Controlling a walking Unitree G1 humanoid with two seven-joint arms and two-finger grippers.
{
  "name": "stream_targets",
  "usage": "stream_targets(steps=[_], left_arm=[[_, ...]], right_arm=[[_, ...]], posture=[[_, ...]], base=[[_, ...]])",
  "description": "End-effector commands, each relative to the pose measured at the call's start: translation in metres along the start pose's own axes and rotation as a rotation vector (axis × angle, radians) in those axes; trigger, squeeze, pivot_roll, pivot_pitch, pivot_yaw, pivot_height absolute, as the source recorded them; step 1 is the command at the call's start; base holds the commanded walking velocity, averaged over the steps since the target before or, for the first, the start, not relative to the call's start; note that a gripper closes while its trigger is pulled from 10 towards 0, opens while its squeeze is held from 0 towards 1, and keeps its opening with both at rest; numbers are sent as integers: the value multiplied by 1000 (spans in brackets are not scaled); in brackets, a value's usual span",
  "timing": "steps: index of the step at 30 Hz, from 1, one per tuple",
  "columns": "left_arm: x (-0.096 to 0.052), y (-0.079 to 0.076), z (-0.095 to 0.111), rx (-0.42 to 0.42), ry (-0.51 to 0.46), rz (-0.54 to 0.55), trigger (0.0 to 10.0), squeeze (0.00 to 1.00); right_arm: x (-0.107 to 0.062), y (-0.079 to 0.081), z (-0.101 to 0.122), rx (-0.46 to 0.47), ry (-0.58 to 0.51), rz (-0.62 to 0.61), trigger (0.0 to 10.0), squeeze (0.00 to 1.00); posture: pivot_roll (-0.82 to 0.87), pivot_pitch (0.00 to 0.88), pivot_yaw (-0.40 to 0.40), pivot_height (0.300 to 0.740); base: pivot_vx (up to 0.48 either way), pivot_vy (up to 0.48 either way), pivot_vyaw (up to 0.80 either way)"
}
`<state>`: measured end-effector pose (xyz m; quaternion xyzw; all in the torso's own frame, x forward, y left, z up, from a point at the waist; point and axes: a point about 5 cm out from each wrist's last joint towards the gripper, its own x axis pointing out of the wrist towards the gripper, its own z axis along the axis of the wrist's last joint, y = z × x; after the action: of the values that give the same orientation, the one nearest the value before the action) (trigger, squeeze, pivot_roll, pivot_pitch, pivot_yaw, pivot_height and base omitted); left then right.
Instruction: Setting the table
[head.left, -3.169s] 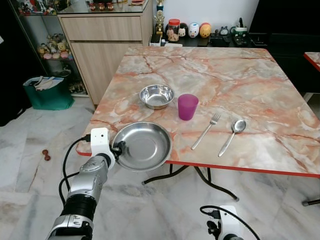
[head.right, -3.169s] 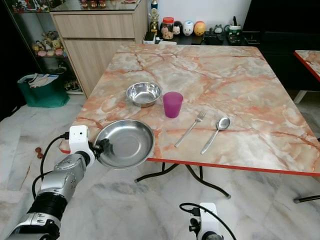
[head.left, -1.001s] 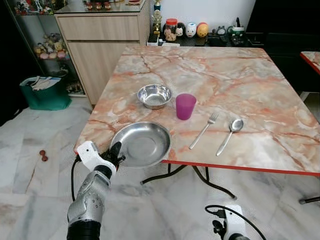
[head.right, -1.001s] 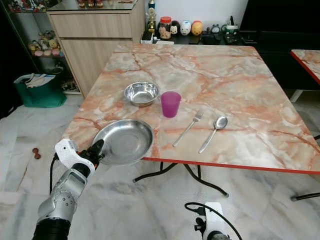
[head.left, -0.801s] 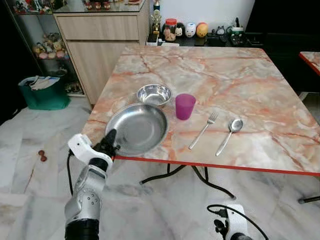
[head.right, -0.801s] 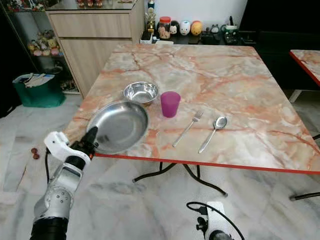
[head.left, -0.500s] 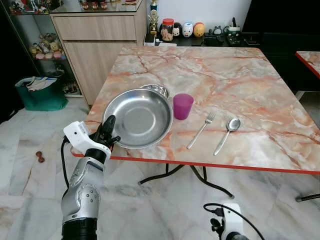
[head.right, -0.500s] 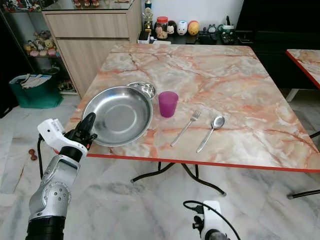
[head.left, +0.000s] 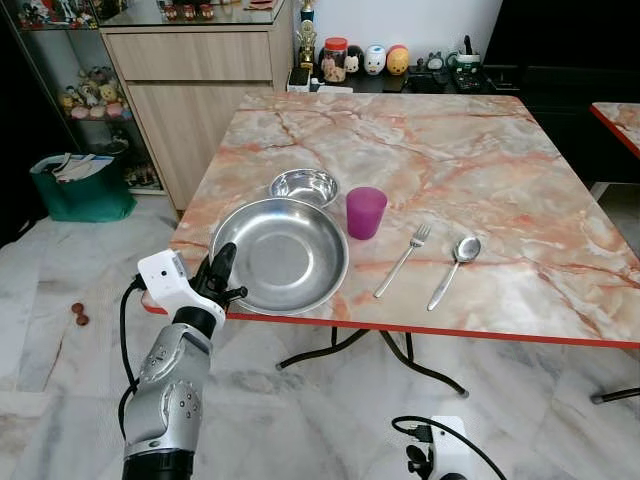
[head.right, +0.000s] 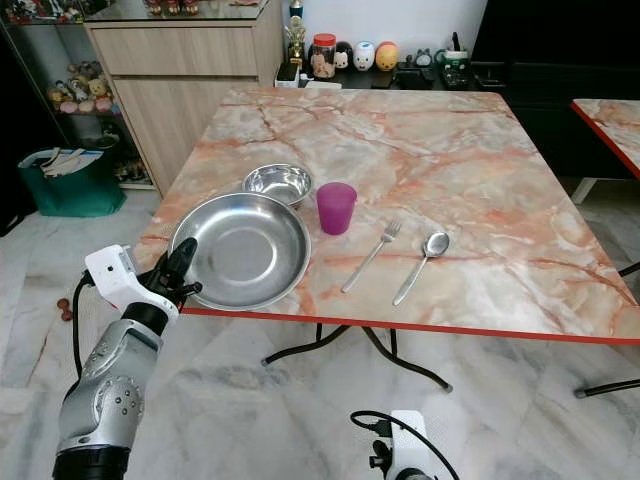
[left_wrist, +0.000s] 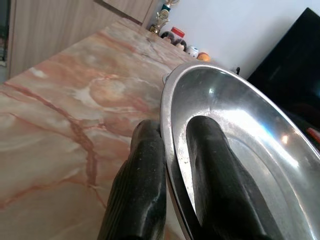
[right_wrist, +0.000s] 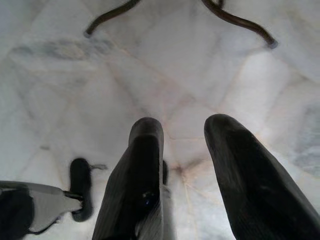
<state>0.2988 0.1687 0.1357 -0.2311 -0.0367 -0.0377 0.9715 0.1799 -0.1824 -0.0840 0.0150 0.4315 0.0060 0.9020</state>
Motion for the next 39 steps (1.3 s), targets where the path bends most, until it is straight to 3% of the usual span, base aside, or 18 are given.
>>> stream_targets(steps=[1,8,12,17,39], left_arm=[[2,-4,7,31,-36,-13,10000,0],[3,-5,6,36,-30,-7,10000,0],[3,-4,5,39,-26,-5,10000,0],[3,-5,5,41,-22,-6,10000,0],[3,-5,5,47,-17,0,10000,0]], right_arm=[[-2,-8,0,16,-10,-12,10000,0],[-7,-33,-2,26,5,-41,10000,0],[-7,-35,-2,28,9,-46,10000,0],[0,0,-1,26,16,-10,10000,0],[9,24,21,4,-11,-2,10000,0]], posture=[[-22,0,-8,740],[-25,0,0,740],[-26,0,2,740],[-26,0,4,740],[-27,0,0,740]], base=[[0,-416,0],[0,-419,0],[0,-419,0],[0,-409,0],[0,-402,0]])
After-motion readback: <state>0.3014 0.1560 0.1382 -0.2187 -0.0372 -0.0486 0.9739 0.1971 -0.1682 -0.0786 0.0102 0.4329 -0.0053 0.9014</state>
